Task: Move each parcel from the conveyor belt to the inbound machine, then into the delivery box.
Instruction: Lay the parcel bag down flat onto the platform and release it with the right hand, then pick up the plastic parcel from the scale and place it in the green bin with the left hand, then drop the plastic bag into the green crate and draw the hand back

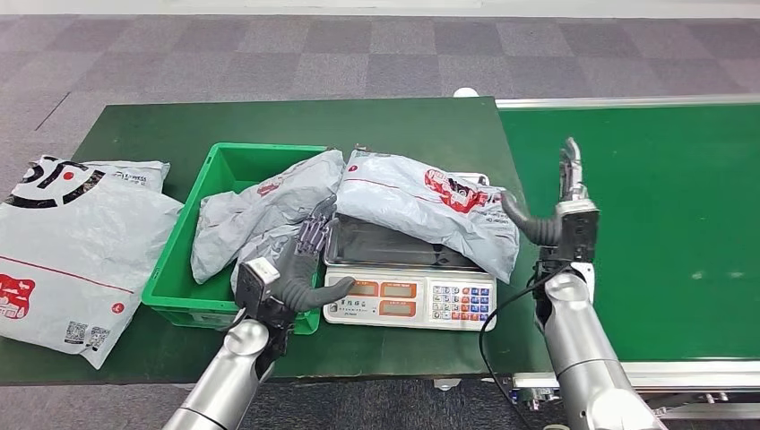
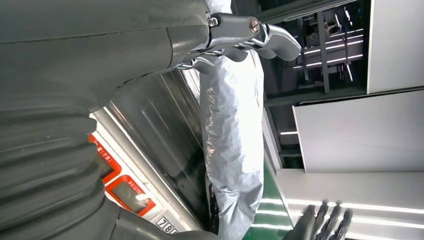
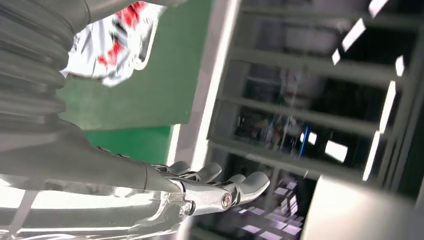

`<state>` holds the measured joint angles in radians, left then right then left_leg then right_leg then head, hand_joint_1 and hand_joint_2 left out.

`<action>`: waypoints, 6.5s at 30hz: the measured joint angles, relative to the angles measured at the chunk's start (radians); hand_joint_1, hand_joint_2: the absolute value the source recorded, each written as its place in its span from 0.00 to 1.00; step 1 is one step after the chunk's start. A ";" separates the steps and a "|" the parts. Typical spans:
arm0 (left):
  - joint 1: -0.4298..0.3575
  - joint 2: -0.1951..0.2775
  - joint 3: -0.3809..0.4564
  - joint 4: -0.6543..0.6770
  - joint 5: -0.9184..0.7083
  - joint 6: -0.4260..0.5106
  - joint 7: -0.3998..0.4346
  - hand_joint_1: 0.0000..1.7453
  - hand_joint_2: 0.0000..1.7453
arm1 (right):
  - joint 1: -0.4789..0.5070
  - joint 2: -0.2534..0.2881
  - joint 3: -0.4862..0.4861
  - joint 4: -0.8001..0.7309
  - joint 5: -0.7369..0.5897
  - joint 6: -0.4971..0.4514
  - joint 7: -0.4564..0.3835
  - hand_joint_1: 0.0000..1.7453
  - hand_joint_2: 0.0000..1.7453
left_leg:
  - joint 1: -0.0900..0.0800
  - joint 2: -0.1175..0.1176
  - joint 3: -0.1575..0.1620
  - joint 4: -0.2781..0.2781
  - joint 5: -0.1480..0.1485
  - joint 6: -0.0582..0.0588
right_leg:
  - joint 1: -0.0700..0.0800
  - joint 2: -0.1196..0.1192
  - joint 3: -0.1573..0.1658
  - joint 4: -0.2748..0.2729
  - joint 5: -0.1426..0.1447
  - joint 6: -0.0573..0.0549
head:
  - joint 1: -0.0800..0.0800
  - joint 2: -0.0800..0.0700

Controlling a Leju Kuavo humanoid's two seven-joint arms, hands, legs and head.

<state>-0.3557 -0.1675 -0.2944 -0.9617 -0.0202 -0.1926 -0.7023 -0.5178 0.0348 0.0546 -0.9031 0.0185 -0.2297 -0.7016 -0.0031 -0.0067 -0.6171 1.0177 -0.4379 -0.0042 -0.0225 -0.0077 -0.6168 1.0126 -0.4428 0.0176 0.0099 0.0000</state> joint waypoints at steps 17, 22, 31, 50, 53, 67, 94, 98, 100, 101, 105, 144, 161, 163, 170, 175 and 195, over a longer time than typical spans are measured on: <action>0.003 -0.004 0.013 -0.193 -0.047 0.335 0.000 0.00 1.00 | 0.030 0.003 -0.203 0.026 0.034 -0.113 -0.001 0.00 1.00 | 0.000 0.000 0.000 0.000 0.000 0.000 | 0.000 0.000 0.000 0.000 0.000 0.000 | 0.000 0.000; -0.008 0.008 -0.027 -0.284 -0.123 0.462 -0.001 0.00 1.00 | 0.029 0.007 -0.203 0.059 0.039 -0.111 -0.001 0.00 1.00 | 0.000 0.000 0.000 0.000 0.000 0.000 | 0.000 0.000 0.000 0.000 0.000 0.000 | 0.000 0.000; -0.120 -0.017 -0.144 -0.203 -0.451 0.516 0.103 0.00 1.00 | 0.016 0.023 -0.203 0.112 0.042 -0.095 -0.001 0.00 1.00 | 0.000 0.000 -0.001 0.000 0.000 0.000 | 0.000 -0.001 0.000 0.000 0.000 0.000 | 0.000 0.000; -0.413 -0.185 -0.235 0.397 -0.940 0.521 0.718 0.00 1.00 | -0.031 0.066 -0.200 0.201 0.067 -0.100 -0.001 0.00 1.00 | 0.000 0.000 0.000 0.000 0.000 0.000 | 0.000 0.001 -0.001 0.000 0.001 0.000 | 0.000 0.000; -0.431 -0.191 -0.254 0.436 -0.974 0.529 0.771 0.00 1.00 | -0.032 0.069 -0.200 0.206 0.064 -0.101 -0.001 0.00 1.00 | 0.000 0.000 0.000 0.000 0.000 0.000 | 0.000 0.001 -0.001 0.000 0.001 0.001 | 0.000 0.000; -0.464 -0.193 -0.286 0.515 -1.036 0.549 0.839 0.37 1.00 | -0.042 0.074 -0.200 0.231 0.066 -0.107 -0.001 0.00 1.00 | 0.000 0.000 0.000 0.000 0.000 0.000 | 0.000 0.001 -0.001 0.000 0.001 0.001 | 0.000 0.000; -0.465 -0.193 -0.286 0.543 -1.044 0.545 0.836 1.00 1.00 | -0.047 0.077 -0.200 0.251 0.066 -0.113 -0.001 0.00 1.00 | 0.000 0.000 0.000 0.000 0.000 0.000 | 0.000 0.001 -0.001 0.000 0.001 0.001 | 0.000 0.000; -0.465 -0.193 -0.287 0.549 -1.055 0.497 0.839 1.00 1.00 | -0.048 0.077 -0.200 0.257 0.066 -0.114 -0.001 0.00 1.00 | 0.000 0.000 0.000 0.000 0.000 0.000 | 0.000 0.001 -0.001 0.000 0.001 0.001 | 0.000 0.000; -0.467 -0.193 -0.288 0.552 -1.056 0.450 0.845 1.00 1.00 | -0.051 0.077 -0.200 0.261 0.065 -0.114 -0.001 0.00 1.00 | 0.000 0.000 0.000 0.000 0.000 0.000 | 0.000 0.001 -0.001 0.000 0.001 0.001 | 0.000 0.000; -0.469 -0.193 -0.290 0.554 -1.056 0.426 0.848 1.00 1.00 | -0.052 0.077 -0.200 0.263 0.065 -0.114 -0.001 0.00 1.00 | 0.000 0.000 0.000 0.000 0.000 0.000 | 0.000 0.001 -0.001 0.000 0.001 0.001 | 0.000 0.000; -0.471 -0.193 -0.300 0.552 -1.048 0.444 0.825 1.00 1.00 | -0.056 0.077 -0.200 0.268 0.062 -0.113 -0.001 0.00 1.00 | 0.000 0.000 0.000 0.000 0.000 0.000 | 0.000 0.001 0.000 0.000 0.001 0.001 | 0.000 0.000; -0.129 -0.057 0.558 -0.188 -1.494 0.894 0.677 1.00 1.00 | -0.048 0.059 -0.200 0.267 0.041 -0.133 -0.001 0.00 1.00 | 0.001 0.005 0.000 0.000 0.000 -0.001 | 0.001 0.006 -0.002 0.000 0.000 0.000 | 0.000 0.000; -0.238 0.123 0.560 0.354 -1.492 0.625 0.791 1.00 1.00 | -0.033 0.035 -0.203 0.256 0.063 -0.112 -0.001 0.00 1.00 | 0.000 0.002 0.020 -0.003 -0.005 -0.002 | 0.000 0.001 0.018 0.000 -0.006 -0.002 | 0.000 0.000; -0.235 0.123 0.553 0.346 -1.486 0.607 0.776 1.00 1.00 | -0.034 0.035 -0.204 0.256 0.067 -0.112 -0.001 0.00 1.00 | 0.001 0.002 0.022 -0.003 -0.004 -0.003 | 0.000 0.001 0.020 0.000 -0.006 -0.002 | 0.000 0.000; -0.133 0.105 0.502 0.163 -1.379 0.635 0.704 1.00 1.00 | -0.027 0.033 -0.210 0.252 0.067 -0.112 -0.001 0.00 1.00 | 0.001 0.002 0.022 -0.003 -0.003 -0.004 | 0.000 0.002 0.019 0.000 -0.005 -0.003 | 0.000 0.000; -0.011 0.084 0.448 -0.057 -1.266 0.674 0.639 1.00 1.00 | -0.004 0.029 -0.215 0.233 0.060 -0.113 -0.001 0.00 1.00 | 0.001 0.002 0.016 -0.002 -0.004 -0.003 | 0.000 0.003 0.013 0.000 -0.005 -0.003 | 0.000 0.000; 0.157 0.061 0.263 -0.452 -1.289 0.627 0.670 1.00 1.00 | 0.063 0.022 -0.227 0.156 0.056 -0.114 -0.001 0.00 1.00 | 0.002 0.003 0.011 -0.001 -0.007 -0.003 | 0.001 0.005 0.008 0.000 -0.007 -0.002 | 0.000 0.000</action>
<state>-0.1992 -0.1064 -0.0313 -1.4133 -1.3094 0.4345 -0.0319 -0.4549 0.0565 -0.1728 -0.7473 0.0748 -0.3437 -0.7031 -0.0016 -0.0032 -0.6059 1.0164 -0.4451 -0.0076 -0.0212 -0.0024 -0.6086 1.0124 -0.4493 0.0153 0.0099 0.0000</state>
